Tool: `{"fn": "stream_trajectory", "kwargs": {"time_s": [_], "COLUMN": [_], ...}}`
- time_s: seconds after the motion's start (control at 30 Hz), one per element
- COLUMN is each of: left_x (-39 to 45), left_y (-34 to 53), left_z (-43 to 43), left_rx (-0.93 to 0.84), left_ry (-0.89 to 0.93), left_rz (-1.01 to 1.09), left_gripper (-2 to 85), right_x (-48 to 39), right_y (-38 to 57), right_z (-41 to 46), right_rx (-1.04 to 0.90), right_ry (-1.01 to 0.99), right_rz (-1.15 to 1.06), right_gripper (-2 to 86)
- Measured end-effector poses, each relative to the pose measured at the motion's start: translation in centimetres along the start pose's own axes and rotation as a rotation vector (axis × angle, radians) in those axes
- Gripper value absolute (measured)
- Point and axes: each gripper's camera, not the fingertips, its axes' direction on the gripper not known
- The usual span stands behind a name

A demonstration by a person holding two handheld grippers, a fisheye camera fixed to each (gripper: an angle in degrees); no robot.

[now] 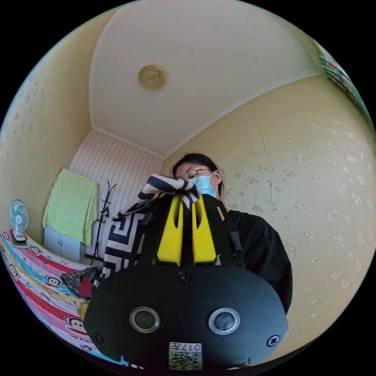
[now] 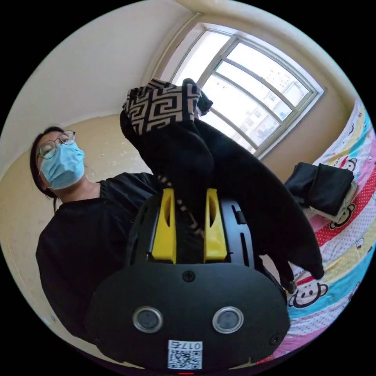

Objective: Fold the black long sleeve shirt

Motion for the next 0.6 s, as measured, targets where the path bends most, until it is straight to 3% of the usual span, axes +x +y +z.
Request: {"fn": "stream_trajectory", "kwargs": {"time_s": [0.17,0.3,0.47,0.53,0.6], "left_x": [3.5,6.2,5.8,5.3,4.9], "left_y": [1.0,2.3,3.4,3.6,3.5], "left_z": [-1.7,-4.0,-5.0,-5.0,-5.2], "left_rx": [0.008,0.044,0.138,0.156,0.171], "left_ry": [-0.146,-0.377,-0.403,-0.379,-0.398], "left_rz": [-0.05,-0.133,-0.153,-0.149,-0.162], "left_gripper": [2.0,2.2,2.2,2.4,2.7], "right_x": [-3.4,-7.0,-5.3,-4.2,-3.2], "right_y": [-1.9,-5.8,-9.3,-9.5,-10.0], "right_z": [-6.6,-10.2,-8.8,-8.7,-9.4], "right_rx": [0.142,0.104,-0.092,-0.027,0.026], "right_ry": [0.004,-0.186,-0.268,-0.164,-0.193], "right_rz": [-0.171,-0.358,-0.21,-0.188,-0.169], "right_gripper": [3.8,4.1,5.9,3.3,2.3]}}
